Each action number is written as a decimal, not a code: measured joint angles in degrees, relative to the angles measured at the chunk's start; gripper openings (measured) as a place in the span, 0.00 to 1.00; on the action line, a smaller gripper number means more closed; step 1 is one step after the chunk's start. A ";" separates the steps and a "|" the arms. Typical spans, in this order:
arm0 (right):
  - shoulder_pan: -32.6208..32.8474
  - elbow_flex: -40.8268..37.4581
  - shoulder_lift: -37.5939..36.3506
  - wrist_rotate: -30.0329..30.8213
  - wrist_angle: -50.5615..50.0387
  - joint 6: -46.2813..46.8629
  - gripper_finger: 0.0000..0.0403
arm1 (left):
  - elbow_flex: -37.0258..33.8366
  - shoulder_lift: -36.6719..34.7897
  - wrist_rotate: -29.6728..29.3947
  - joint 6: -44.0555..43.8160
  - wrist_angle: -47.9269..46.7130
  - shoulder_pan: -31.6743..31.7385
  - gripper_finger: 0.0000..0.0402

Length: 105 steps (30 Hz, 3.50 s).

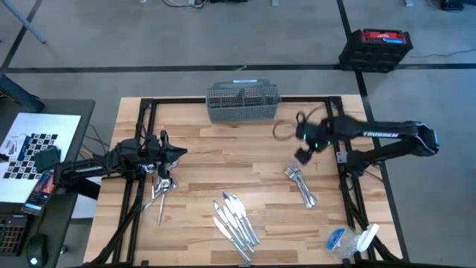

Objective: Sort silverware
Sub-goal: Put the silver fork into the gray organizer

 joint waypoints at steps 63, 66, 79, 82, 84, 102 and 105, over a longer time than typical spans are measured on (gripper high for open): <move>-22.08 11.77 2.84 17.68 56.05 -36.18 0.00 | 0.00 -0.02 0.00 0.00 0.00 0.00 0.00; -23.59 11.75 6.52 15.75 55.31 -36.15 0.00 | 0.00 -0.02 0.02 0.00 0.00 0.00 0.00; -23.79 20.85 8.15 15.63 49.82 -43.89 0.23 | 0.00 -0.02 0.00 0.01 0.00 0.00 0.00; -23.53 25.87 8.38 15.61 38.63 -46.90 0.33 | 0.00 -0.02 0.00 0.00 0.00 0.00 0.00; -22.38 30.72 7.83 15.62 29.39 -46.15 0.40 | 0.00 -0.02 0.02 0.02 0.00 0.00 0.00; 15.68 0.78 6.39 0.41 14.23 1.76 0.52 | 0.00 -0.02 0.00 0.00 0.00 0.00 0.00; 21.29 -4.22 6.39 1.37 20.39 10.20 0.52 | 0.00 -0.02 0.02 0.00 0.00 0.00 0.00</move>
